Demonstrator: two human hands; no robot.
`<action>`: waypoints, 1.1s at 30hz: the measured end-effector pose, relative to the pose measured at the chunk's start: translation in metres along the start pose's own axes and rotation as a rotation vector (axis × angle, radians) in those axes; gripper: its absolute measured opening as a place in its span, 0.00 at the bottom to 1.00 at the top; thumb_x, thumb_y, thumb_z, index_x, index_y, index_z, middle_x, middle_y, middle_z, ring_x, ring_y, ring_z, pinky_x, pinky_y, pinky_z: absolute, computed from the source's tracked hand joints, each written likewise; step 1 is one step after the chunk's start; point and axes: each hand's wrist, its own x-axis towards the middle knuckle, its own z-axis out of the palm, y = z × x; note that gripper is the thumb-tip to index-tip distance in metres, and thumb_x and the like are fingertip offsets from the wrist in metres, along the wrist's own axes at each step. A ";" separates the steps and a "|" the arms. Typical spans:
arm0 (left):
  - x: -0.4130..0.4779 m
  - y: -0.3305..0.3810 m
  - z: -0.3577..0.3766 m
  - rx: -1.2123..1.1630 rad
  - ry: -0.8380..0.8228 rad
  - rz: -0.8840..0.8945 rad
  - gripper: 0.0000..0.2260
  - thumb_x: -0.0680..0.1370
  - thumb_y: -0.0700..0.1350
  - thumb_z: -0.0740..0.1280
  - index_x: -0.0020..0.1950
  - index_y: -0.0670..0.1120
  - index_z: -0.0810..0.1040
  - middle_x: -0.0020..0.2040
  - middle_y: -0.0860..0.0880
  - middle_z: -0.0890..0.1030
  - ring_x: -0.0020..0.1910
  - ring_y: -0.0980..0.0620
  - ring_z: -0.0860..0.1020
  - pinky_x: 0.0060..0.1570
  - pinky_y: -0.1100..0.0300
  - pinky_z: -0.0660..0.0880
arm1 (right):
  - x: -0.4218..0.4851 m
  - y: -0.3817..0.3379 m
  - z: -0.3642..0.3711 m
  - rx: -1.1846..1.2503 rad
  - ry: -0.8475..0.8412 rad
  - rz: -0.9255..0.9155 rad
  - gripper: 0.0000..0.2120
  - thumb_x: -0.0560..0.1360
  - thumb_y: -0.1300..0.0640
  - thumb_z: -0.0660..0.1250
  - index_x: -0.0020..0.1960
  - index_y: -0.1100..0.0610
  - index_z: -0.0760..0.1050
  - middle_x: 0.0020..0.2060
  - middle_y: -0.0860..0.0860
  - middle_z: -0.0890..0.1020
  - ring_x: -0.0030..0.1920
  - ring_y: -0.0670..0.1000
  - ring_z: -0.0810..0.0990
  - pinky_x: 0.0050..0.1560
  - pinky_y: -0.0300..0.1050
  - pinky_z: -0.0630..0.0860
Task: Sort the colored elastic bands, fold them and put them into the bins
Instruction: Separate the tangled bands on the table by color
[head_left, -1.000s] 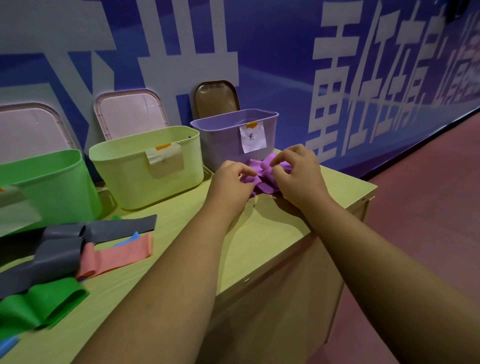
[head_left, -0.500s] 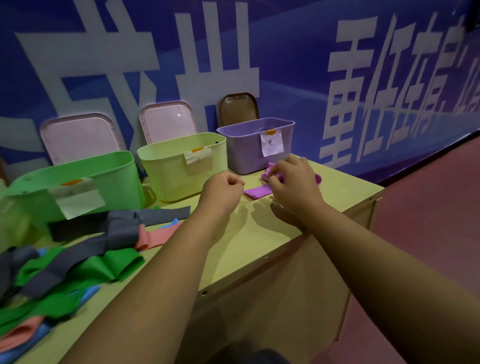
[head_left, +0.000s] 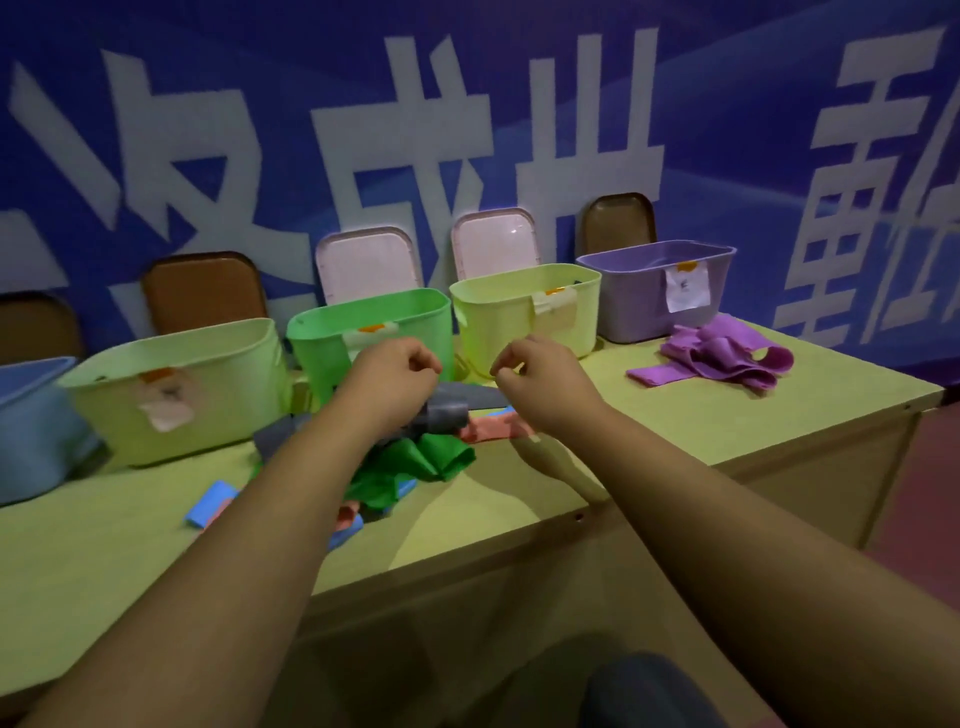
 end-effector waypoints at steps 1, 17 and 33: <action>-0.003 -0.012 -0.010 0.028 0.001 -0.008 0.09 0.79 0.38 0.69 0.48 0.53 0.83 0.47 0.52 0.84 0.49 0.50 0.82 0.50 0.60 0.73 | 0.000 -0.009 0.008 0.014 -0.015 -0.006 0.09 0.80 0.56 0.68 0.55 0.55 0.86 0.52 0.50 0.81 0.52 0.51 0.79 0.58 0.49 0.77; -0.047 -0.108 -0.050 0.101 -0.184 -0.026 0.23 0.75 0.57 0.79 0.69 0.56 0.81 0.63 0.59 0.82 0.61 0.56 0.79 0.54 0.58 0.74 | -0.005 -0.042 0.095 0.040 -0.074 -0.041 0.11 0.79 0.58 0.69 0.59 0.53 0.84 0.54 0.52 0.84 0.57 0.55 0.79 0.60 0.49 0.74; -0.029 -0.075 -0.054 -0.176 0.045 0.047 0.13 0.77 0.46 0.79 0.60 0.58 0.84 0.52 0.59 0.85 0.53 0.57 0.81 0.52 0.57 0.79 | -0.012 -0.052 0.073 0.457 0.129 0.077 0.08 0.85 0.49 0.69 0.57 0.49 0.85 0.45 0.39 0.85 0.49 0.43 0.84 0.54 0.55 0.84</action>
